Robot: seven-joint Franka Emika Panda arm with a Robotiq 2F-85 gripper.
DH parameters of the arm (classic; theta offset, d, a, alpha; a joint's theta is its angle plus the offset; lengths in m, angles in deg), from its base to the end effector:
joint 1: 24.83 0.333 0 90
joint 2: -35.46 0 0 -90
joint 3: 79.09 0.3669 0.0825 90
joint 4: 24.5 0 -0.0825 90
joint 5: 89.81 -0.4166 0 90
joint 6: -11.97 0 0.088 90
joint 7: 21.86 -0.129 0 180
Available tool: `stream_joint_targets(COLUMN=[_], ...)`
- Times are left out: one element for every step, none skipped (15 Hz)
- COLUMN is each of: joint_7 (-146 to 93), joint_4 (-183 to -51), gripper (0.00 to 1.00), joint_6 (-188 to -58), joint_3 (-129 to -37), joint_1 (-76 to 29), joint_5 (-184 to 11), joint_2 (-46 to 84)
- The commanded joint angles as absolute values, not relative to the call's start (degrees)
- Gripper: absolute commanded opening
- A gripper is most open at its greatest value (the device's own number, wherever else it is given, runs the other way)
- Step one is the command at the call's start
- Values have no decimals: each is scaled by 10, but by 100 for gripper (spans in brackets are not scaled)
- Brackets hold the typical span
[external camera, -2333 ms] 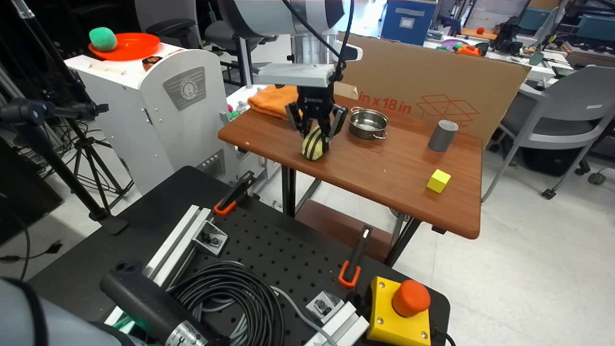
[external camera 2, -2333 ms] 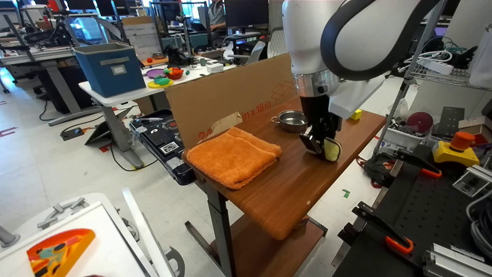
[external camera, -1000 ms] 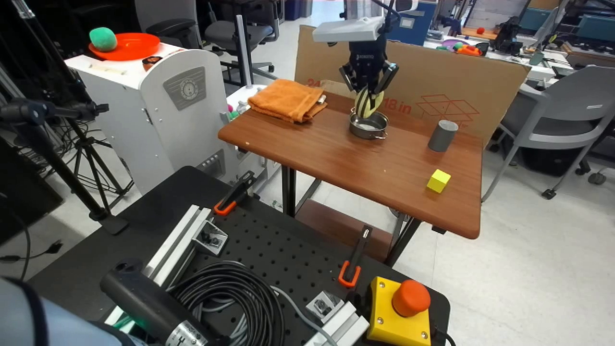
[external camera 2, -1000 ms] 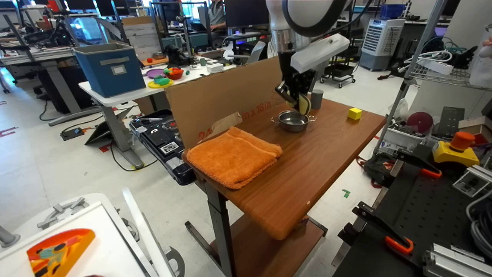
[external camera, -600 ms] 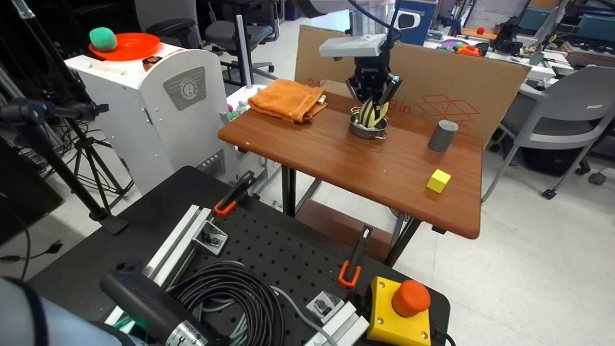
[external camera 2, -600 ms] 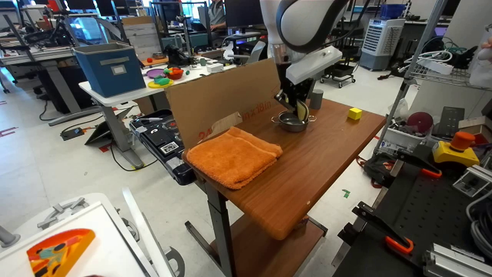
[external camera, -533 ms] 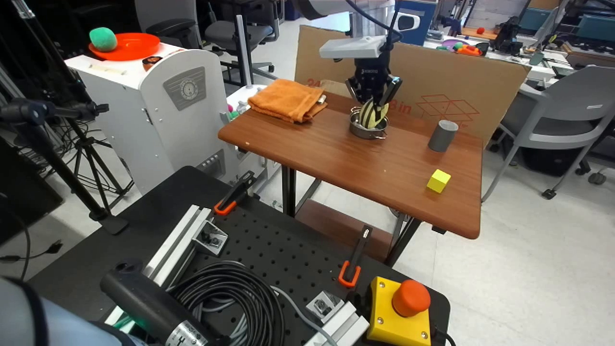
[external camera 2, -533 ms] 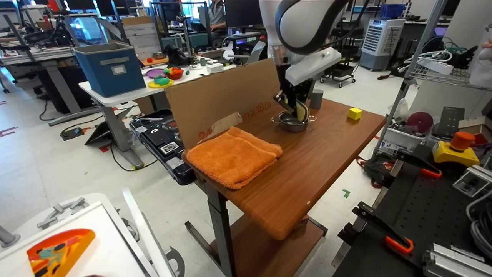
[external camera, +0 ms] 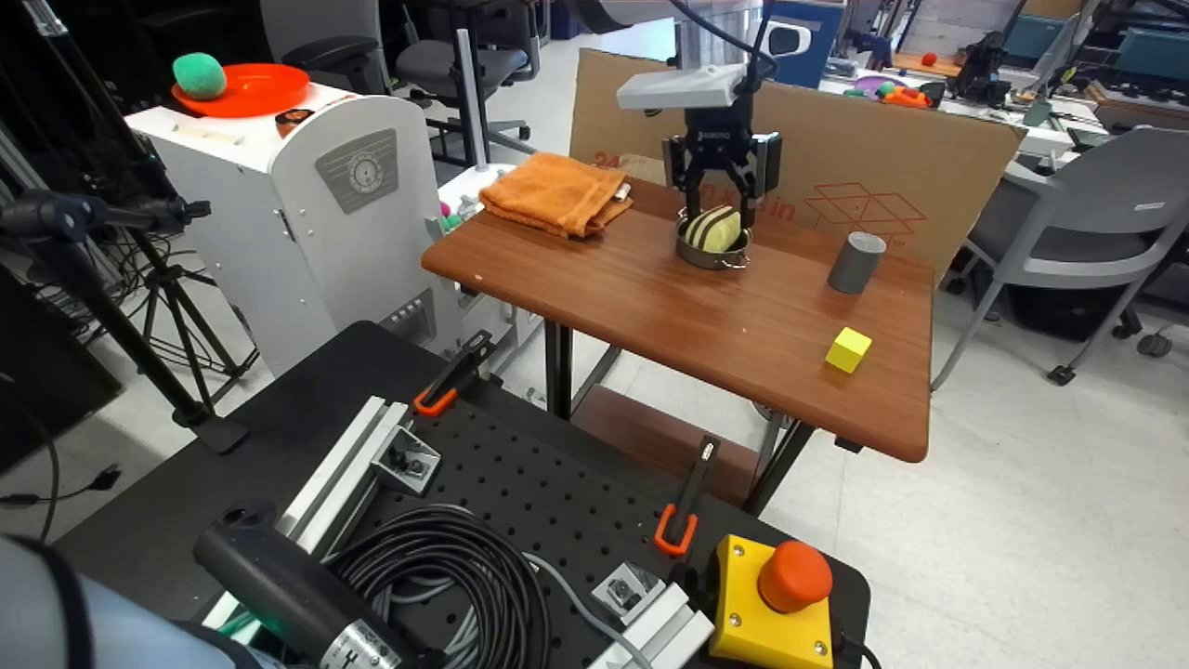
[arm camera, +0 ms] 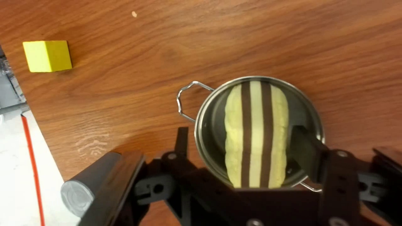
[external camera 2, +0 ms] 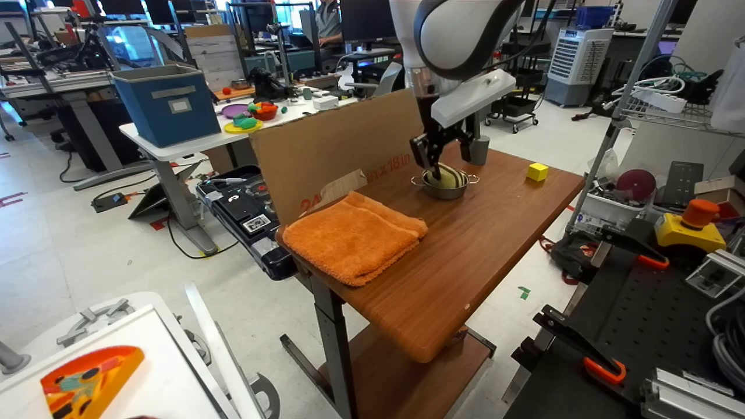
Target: Put the brown object in the pot
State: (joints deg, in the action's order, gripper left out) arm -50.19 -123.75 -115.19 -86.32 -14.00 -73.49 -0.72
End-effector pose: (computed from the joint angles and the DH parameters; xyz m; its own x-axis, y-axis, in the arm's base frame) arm 0.7041 0.0379 0.2067 0.9742 -0.2247 -0.0216 -0.2065 -0.9257 0.3169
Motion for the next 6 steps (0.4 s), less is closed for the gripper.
stream_joint_targets(joint_7=[-490,-501,-501,-501,-502,-502], joint_4=[-1296,-1254,-1265,-1274,-1281,-1285], gripper=[100,96,100,100,100,100], joint_6=[-1126,-1143,-1135,-1132,-1131,-1131], joint_3=[-862,-863,-862,-861,-860,-860], joint_1=[-144,-142,-144,-145,-146,-146], joint_5=[-743,-735,-734,-734,-733,-733], joint_2=[61,15,28,40,47,51])
